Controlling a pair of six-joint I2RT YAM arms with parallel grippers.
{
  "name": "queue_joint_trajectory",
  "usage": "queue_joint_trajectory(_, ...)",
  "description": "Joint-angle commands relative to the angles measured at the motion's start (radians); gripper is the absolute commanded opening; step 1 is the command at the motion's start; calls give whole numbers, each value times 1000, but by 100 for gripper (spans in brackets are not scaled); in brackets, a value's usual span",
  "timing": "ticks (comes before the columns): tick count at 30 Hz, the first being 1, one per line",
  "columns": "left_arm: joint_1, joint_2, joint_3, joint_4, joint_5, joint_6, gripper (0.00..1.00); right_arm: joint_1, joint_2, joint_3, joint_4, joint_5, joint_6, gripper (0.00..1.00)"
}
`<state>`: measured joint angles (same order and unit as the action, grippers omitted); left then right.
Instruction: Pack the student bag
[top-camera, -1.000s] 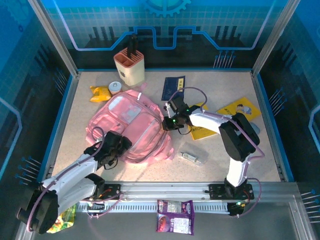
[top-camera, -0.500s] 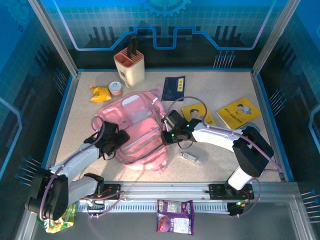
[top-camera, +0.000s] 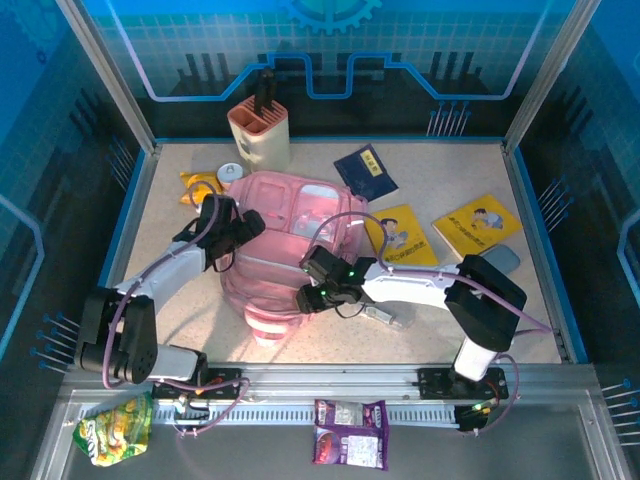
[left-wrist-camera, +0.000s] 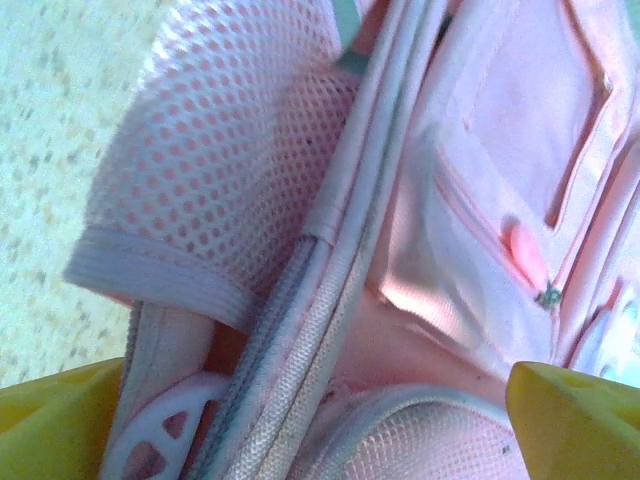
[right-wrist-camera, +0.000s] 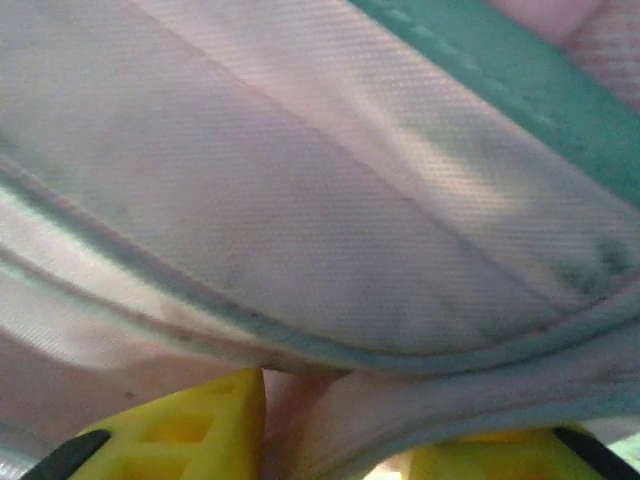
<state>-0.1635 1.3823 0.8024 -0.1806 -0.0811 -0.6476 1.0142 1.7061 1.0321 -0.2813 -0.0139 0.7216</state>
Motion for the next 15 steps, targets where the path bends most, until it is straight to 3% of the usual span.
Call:
queue_joint_trajectory(1,6,-14,25,-26,121,30,95,37,-43,74,122,23,-19,58)
queue_joint_trajectory(8,16,-123,33,-182,77,50,99,-25,-278,-55,24,50,-20,83)
queue_joint_trajectory(15,-18,-294,2,-302,144,1,96,-181,-396,-122,-31,-24,-47,92)
